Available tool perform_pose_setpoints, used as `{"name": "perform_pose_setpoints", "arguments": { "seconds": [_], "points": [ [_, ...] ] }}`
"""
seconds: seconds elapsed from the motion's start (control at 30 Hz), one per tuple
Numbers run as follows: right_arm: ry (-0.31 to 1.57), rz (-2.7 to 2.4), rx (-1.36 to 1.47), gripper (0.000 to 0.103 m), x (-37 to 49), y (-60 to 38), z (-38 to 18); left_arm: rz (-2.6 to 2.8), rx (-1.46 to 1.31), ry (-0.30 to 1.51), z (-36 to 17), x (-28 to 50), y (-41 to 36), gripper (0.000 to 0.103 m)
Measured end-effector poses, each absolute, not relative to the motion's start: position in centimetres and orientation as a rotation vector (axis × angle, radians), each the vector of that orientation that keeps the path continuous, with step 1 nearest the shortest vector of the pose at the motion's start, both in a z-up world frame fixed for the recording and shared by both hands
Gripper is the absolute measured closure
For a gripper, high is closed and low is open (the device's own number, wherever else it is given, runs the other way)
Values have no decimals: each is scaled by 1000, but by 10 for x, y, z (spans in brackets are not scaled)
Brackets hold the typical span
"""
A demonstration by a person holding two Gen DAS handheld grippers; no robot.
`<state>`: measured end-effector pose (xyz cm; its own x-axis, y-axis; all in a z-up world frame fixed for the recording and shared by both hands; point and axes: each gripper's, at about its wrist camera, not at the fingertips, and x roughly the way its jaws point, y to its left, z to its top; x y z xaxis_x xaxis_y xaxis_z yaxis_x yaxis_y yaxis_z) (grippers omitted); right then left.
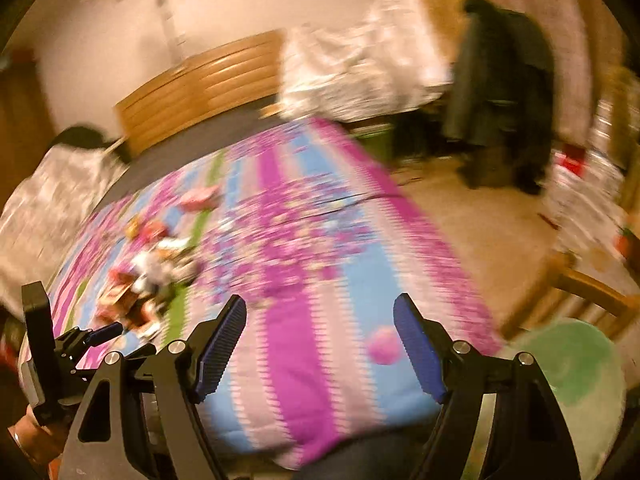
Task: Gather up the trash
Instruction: 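Move both empty grippers back to the trash pile on the quilt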
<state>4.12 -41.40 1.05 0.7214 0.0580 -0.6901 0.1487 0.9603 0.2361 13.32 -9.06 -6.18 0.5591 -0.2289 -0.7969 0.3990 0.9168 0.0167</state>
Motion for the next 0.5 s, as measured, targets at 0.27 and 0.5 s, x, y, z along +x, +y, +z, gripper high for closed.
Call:
{"name": "perform_pose_setpoints", "arguments": {
  "seconds": [0.27, 0.5],
  "points": [
    [828, 369, 102, 33, 123, -252, -14, -79, -8, 1016, -99, 133, 54, 28],
    [795, 706, -121, 37, 205, -111, -10, 33, -136, 1016, -108, 131, 116, 28]
  ]
}}
